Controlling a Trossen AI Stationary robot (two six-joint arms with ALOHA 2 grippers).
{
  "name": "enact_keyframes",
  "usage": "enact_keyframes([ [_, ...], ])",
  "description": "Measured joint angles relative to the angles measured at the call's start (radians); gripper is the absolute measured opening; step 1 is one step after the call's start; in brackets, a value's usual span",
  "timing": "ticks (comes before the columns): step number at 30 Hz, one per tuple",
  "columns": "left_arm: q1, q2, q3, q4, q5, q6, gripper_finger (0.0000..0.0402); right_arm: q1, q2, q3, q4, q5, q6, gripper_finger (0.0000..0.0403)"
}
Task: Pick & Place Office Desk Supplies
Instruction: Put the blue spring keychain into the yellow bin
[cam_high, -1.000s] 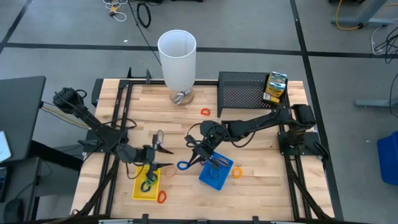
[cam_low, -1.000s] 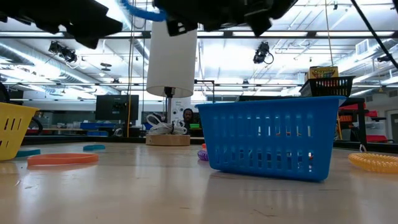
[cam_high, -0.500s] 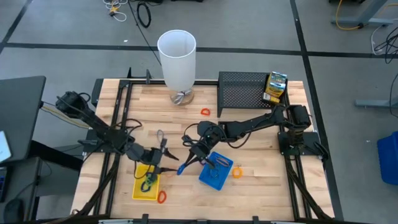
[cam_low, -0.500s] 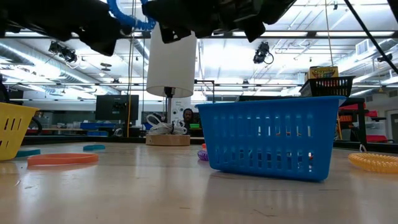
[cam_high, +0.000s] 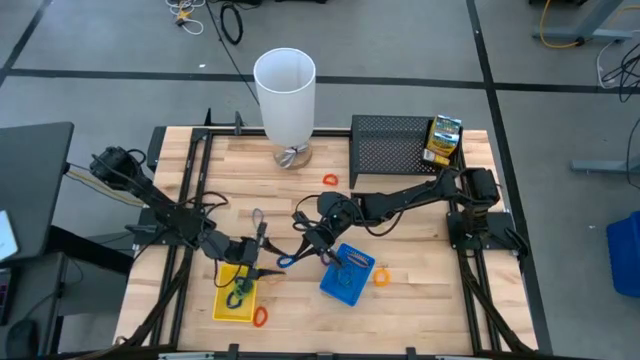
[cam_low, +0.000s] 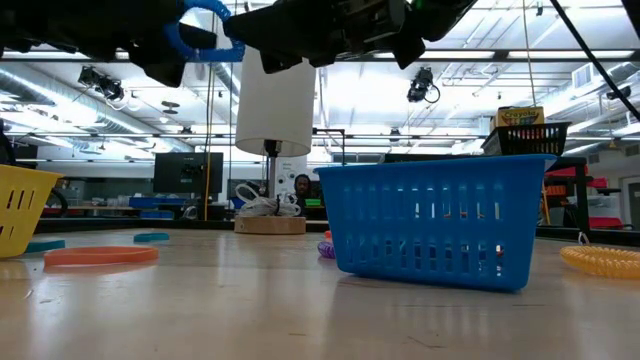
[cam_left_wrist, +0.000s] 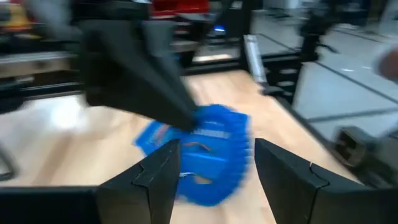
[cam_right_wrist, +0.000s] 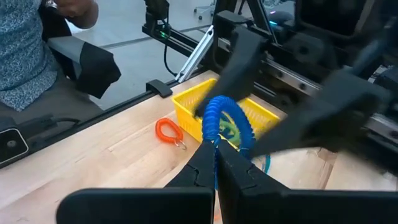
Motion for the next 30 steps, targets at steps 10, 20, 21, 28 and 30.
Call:
enact_keyframes([
  [10,-0.012,0.001,0.000,-0.006,-0.078,-0.010,0.0072,0.002,0.000,0.000,0.002,0.000,0.007,0.0000],
  [20,-0.136,-0.006,0.010,-0.041,-0.125,-0.031,0.0020,0.014,-0.001,0.000,-0.026,0.010,0.009,0.0032],
  [21,-0.151,-0.009,0.022,-0.078,-0.135,-0.051,0.0020,0.019,-0.001,0.000,-0.031,0.017,0.008,0.0043],
  [28,-0.253,-0.026,0.186,-0.586,-0.192,-0.301,0.0020,0.046,-0.001,0.000,-0.081,0.088,0.015,0.0139],
  [30,-0.282,-0.026,0.245,-0.736,-0.190,-0.383,0.0020,0.048,-0.001,0.000,-0.088,0.106,0.035,0.0164],
])
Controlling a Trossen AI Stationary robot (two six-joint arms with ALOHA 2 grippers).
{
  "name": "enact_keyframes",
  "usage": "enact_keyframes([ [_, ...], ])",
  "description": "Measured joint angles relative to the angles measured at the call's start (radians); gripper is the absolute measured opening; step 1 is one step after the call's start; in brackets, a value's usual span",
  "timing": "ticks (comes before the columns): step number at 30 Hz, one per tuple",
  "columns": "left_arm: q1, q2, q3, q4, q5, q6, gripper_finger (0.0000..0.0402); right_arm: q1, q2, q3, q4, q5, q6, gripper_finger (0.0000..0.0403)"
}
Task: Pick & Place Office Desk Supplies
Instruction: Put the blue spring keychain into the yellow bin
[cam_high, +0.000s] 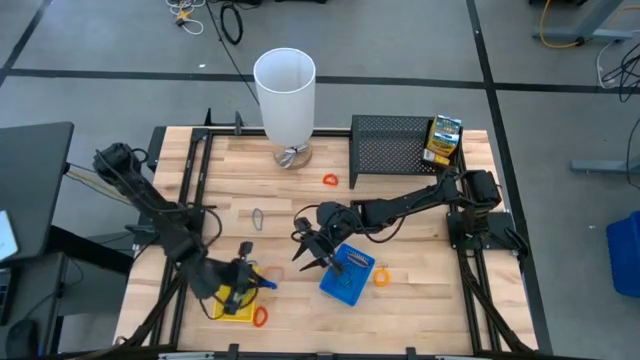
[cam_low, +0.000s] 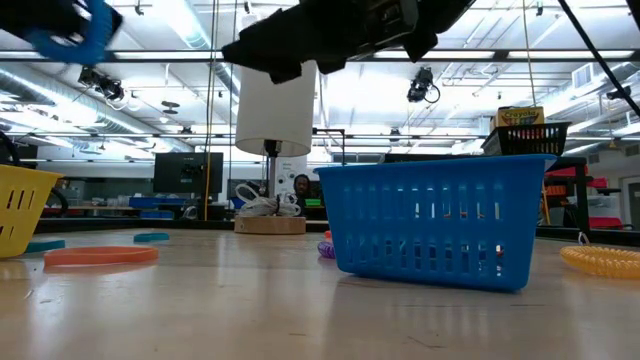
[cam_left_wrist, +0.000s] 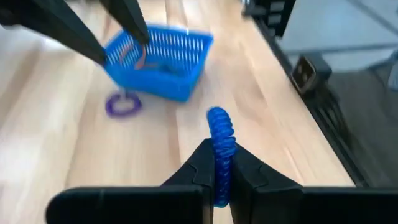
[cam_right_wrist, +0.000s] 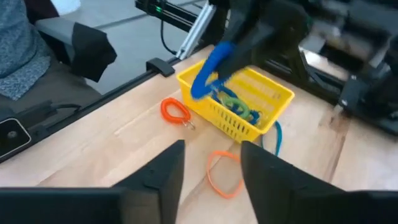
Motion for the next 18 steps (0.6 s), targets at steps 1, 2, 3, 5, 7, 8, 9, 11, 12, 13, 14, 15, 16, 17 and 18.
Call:
enact_keyframes([
  [1,-0.014,0.000,0.033,-0.078,0.004,-0.044,0.0020,0.000,0.000,0.000,-0.005,0.003,0.011,0.0174],
  [2,-0.030,-0.001,0.062,-0.157,0.013,-0.092,0.0020,0.000,0.000,0.000,-0.015,0.005,0.021,0.0183],
  [3,-0.046,-0.001,0.091,-0.242,0.025,-0.143,0.0020,0.000,0.000,0.000,-0.029,0.005,0.031,0.0190],
  [5,-0.078,-0.001,0.145,-0.396,0.054,-0.249,0.0019,0.000,0.000,0.000,-0.062,0.005,0.042,0.0198],
  [7,-0.105,-0.002,0.182,-0.509,0.101,-0.360,0.0019,0.000,0.000,0.000,-0.101,0.009,0.042,0.0200],
  [8,-0.115,-0.002,0.189,-0.548,0.132,-0.411,0.0019,0.000,0.000,0.000,-0.121,0.016,0.042,0.0200],
  [9,-0.121,-0.002,0.190,-0.575,0.169,-0.457,0.0019,0.001,0.000,0.000,-0.142,0.035,0.043,0.0199],
  [11,-0.127,0.005,0.186,-0.617,0.244,-0.539,0.0019,0.004,0.000,0.000,-0.178,0.075,0.041,0.0195],
  [12,-0.127,0.013,0.182,-0.628,0.280,-0.569,0.0019,0.006,0.000,0.000,-0.192,0.093,0.037,0.0194],
  [13,-0.124,0.026,0.175,-0.635,0.313,-0.589,0.0019,0.008,0.000,0.000,-0.203,0.110,0.036,0.0193],
  [14,-0.119,0.042,0.171,-0.646,0.337,-0.601,0.0019,0.010,0.000,0.000,-0.211,0.119,0.034,0.0192],
  [15,-0.112,0.064,0.169,-0.652,0.352,-0.602,0.0019,0.012,0.000,0.000,-0.216,0.125,0.034,0.0192],
  [16,-0.102,0.083,0.169,-0.647,0.369,-0.602,0.0019,0.014,0.000,0.000,-0.219,0.128,0.034,0.0192],
  [17,-0.094,0.101,0.169,-0.639,0.380,-0.602,0.0020,0.016,0.000,0.000,-0.222,0.134,0.034,0.0192],
  [18,-0.087,0.118,0.169,-0.635,0.391,-0.601,0.0027,0.019,0.000,0.000,-0.224,0.140,0.034,0.0192],
])
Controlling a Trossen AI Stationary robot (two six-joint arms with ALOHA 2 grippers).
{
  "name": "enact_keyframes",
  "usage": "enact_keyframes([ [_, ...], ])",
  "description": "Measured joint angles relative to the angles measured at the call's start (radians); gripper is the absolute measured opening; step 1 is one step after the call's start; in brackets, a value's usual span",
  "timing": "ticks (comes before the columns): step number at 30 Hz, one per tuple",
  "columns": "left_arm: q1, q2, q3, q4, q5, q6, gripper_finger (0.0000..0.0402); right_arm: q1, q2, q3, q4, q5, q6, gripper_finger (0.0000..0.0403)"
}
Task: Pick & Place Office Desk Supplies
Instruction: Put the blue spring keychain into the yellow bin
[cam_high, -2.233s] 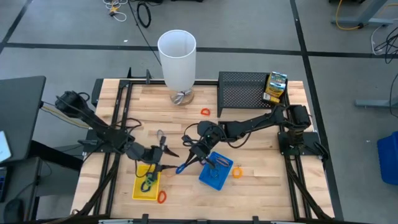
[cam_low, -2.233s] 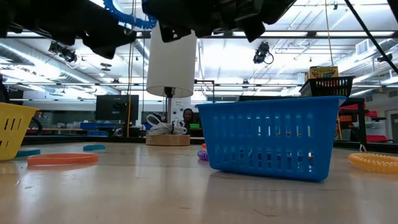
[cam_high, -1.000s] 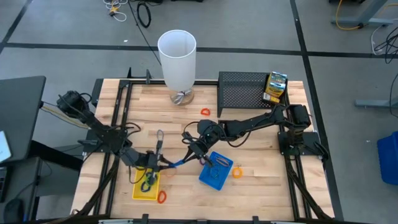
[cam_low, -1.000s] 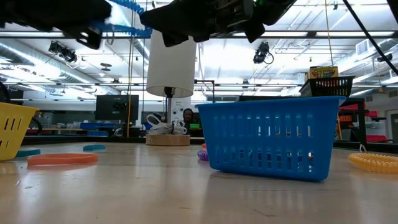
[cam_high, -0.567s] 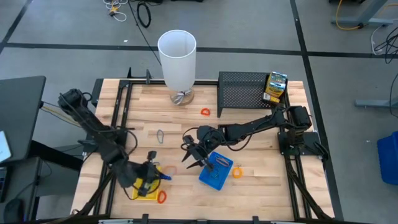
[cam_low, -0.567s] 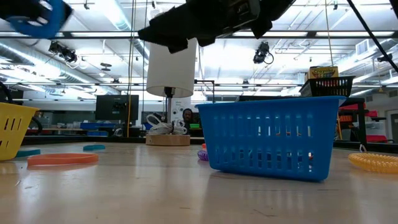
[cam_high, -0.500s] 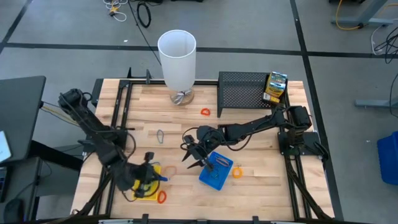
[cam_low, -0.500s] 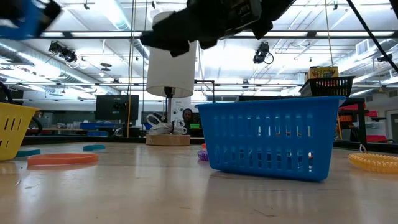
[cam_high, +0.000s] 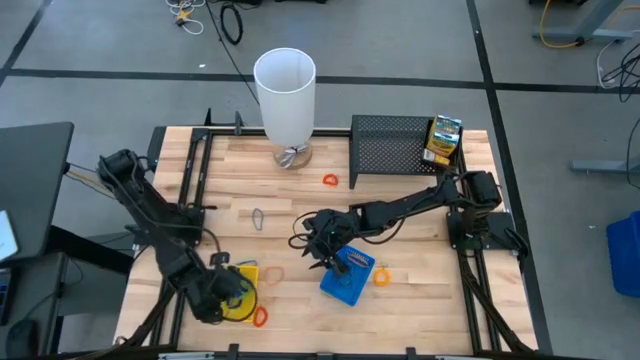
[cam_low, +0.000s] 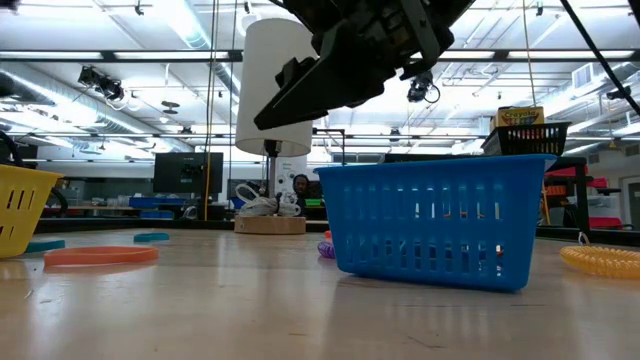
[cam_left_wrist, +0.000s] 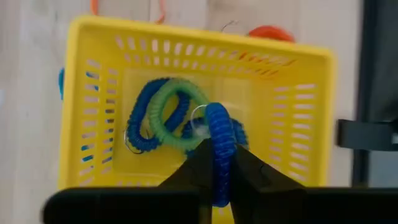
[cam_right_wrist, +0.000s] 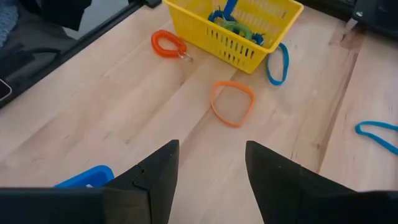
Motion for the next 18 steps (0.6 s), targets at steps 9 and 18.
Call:
enact_keyframes([
  [9,0.021,0.040,0.007,0.006,0.001,0.000,0.0182,0.015,0.000,0.000,-0.002,0.018,0.007,0.0192],
  [18,0.010,0.040,0.070,-0.055,-0.047,0.005,0.0282,0.030,0.000,0.000,-0.009,0.023,0.012,0.0192],
])
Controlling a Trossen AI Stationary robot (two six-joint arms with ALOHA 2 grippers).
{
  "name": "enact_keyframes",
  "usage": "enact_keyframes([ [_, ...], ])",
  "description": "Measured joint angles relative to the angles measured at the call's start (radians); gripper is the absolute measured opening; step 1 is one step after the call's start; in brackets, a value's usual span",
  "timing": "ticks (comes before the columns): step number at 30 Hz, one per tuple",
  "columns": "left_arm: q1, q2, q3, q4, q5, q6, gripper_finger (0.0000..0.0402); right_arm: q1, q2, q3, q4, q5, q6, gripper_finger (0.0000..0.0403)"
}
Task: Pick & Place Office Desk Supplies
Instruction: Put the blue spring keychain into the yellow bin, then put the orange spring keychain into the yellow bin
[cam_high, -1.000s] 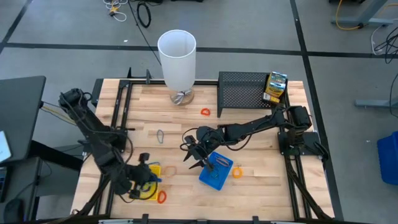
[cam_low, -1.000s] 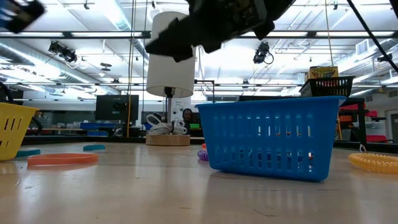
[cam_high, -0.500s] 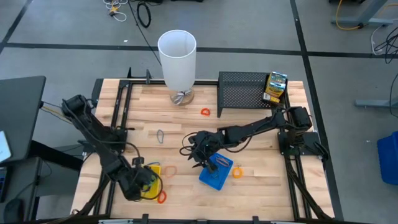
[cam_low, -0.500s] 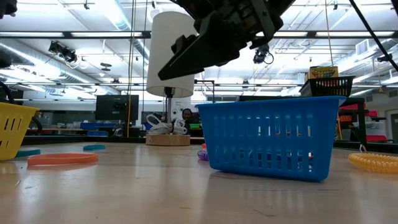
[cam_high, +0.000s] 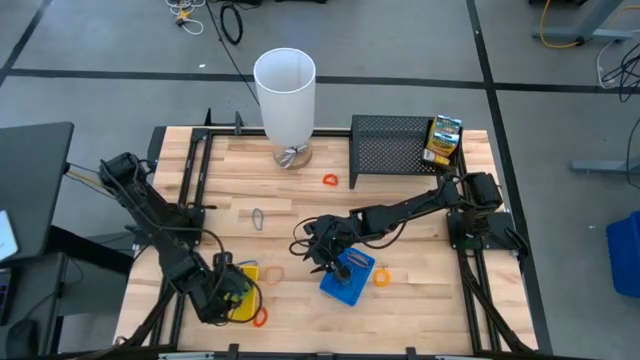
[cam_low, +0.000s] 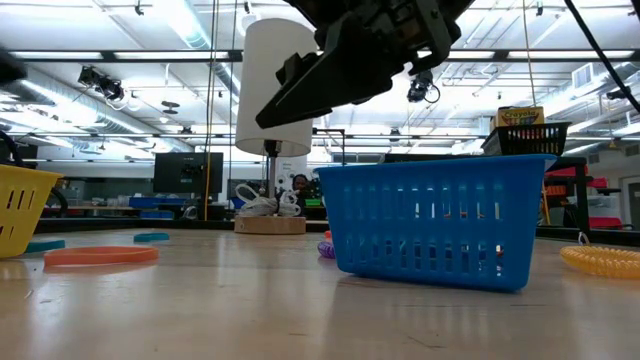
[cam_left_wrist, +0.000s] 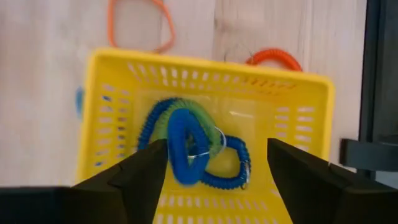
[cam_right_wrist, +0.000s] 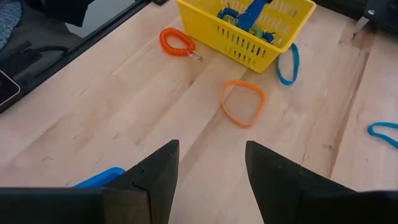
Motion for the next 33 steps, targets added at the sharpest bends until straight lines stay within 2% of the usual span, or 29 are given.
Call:
enact_keyframes([
  [3,-0.013,0.000,0.053,-0.074,-0.058,0.007,0.0283,0.005,0.000,0.000,0.000,0.003,0.000,0.0192],
  [6,-0.022,0.000,0.103,-0.127,-0.067,0.000,0.0275,0.016,0.000,0.000,-0.011,0.049,0.000,0.0192],
  [11,-0.019,-0.001,0.120,-0.182,-0.157,-0.022,0.0241,0.027,0.000,0.000,-0.023,0.098,0.001,0.0192],
  [14,0.000,0.005,0.095,-0.172,-0.146,-0.024,0.0190,0.031,0.000,0.000,-0.032,0.125,0.007,0.0192],
  [19,0.024,0.046,0.081,-0.153,-0.105,-0.018,0.0050,0.040,0.000,0.000,-0.055,0.135,0.007,0.0192],
  [21,0.026,0.062,0.081,-0.158,-0.103,-0.018,0.0014,0.041,0.000,0.000,-0.057,0.136,0.008,0.0192],
  [28,0.048,0.121,0.080,-0.183,-0.032,-0.009,0.0004,0.042,0.000,0.000,-0.060,0.137,0.026,0.0192],
  [33,0.085,0.167,0.080,-0.234,-0.029,-0.004,0.0003,0.046,0.000,0.000,-0.061,0.136,0.033,0.0192],
])
